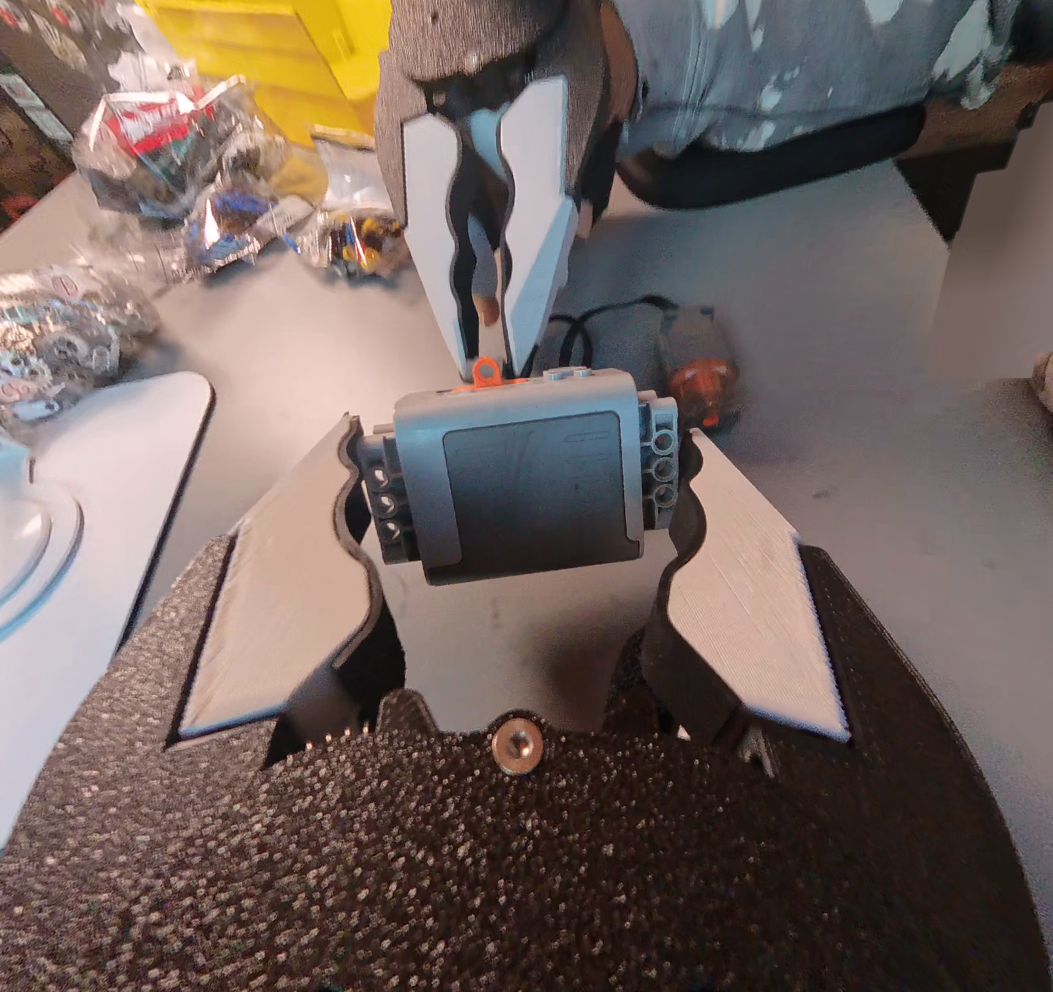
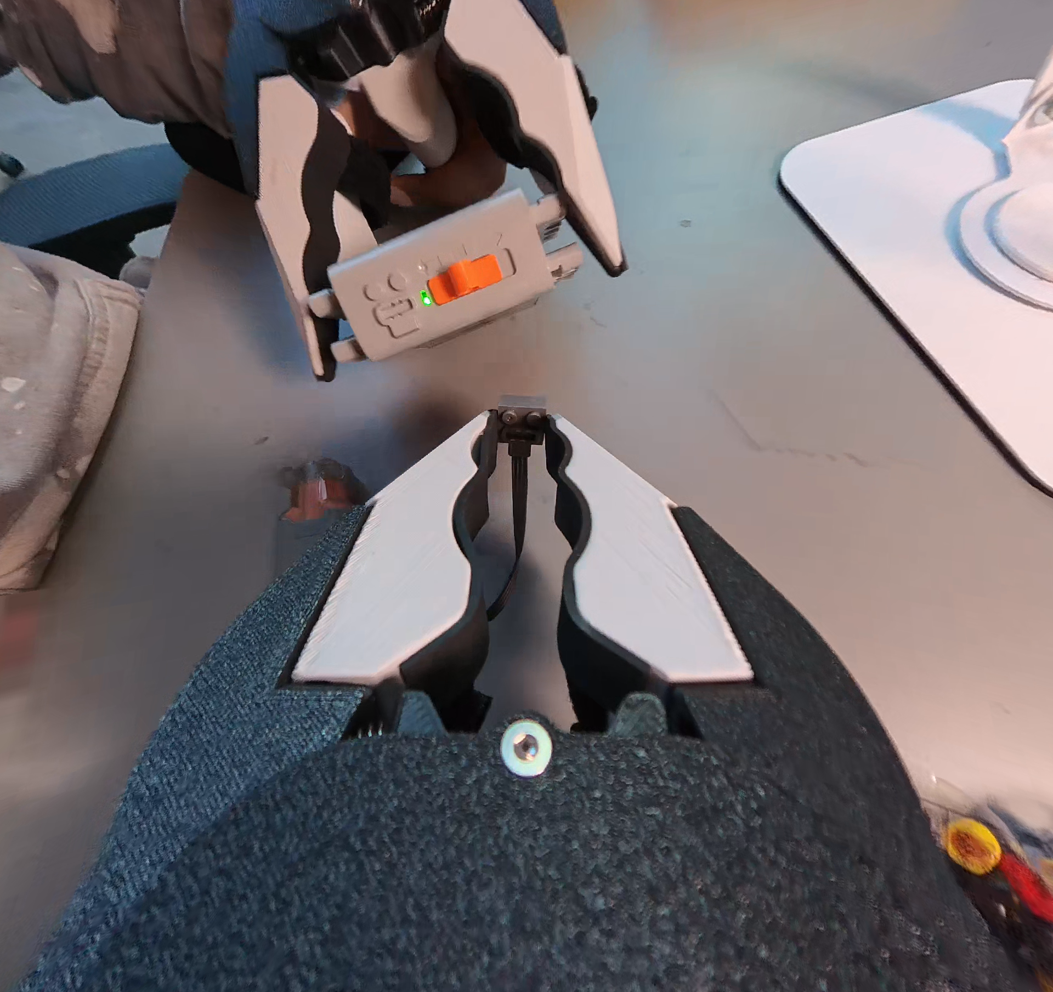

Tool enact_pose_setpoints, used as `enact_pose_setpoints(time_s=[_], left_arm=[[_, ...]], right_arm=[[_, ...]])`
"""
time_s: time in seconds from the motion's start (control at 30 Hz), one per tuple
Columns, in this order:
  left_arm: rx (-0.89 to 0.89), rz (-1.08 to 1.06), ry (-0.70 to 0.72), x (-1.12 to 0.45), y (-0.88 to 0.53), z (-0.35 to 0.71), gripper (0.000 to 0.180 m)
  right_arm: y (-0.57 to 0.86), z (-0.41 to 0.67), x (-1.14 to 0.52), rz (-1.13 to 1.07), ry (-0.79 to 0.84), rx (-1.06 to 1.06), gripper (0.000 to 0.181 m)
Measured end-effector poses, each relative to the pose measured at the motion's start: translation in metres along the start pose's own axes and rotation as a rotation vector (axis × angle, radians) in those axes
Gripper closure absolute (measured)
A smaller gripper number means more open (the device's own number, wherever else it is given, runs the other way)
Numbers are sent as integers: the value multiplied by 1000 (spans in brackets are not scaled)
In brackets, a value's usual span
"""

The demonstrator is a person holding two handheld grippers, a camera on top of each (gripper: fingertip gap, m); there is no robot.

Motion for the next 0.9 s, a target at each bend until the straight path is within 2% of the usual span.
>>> enact_pose_setpoints(time_s=[0.1, 0.2, 0.53, 0.7, 0.9], left_arm=[[-52, -33, 100, -7, 9, 17, 75], [-79, -56, 112, -13, 13, 21, 75], [-77, -60, -69, -14, 4, -4, 74], [-76, -61, -165, -16, 3, -16, 74], [-33, -67, -210, -16, 1, -21, 74]], right_arm=[[-7, 9, -4, -3, 20, 67, 165], [-11, 18, 0, -1, 71, 126, 166], [-18, 20, -2, 38, 98, 146, 166], [-21, 15, -11, 48, 41, 169, 165], [-20, 14, -14, 52, 34, 160, 165]])
Point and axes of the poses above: each gripper's, where its closed fingertips meet, x back along the fingers, z out of its top, y = z × x across the jaws, the point moved 5 cm from there along x, back along the fingers, and after that the axes turned 15 degrees about x, right-handed, at the moved point
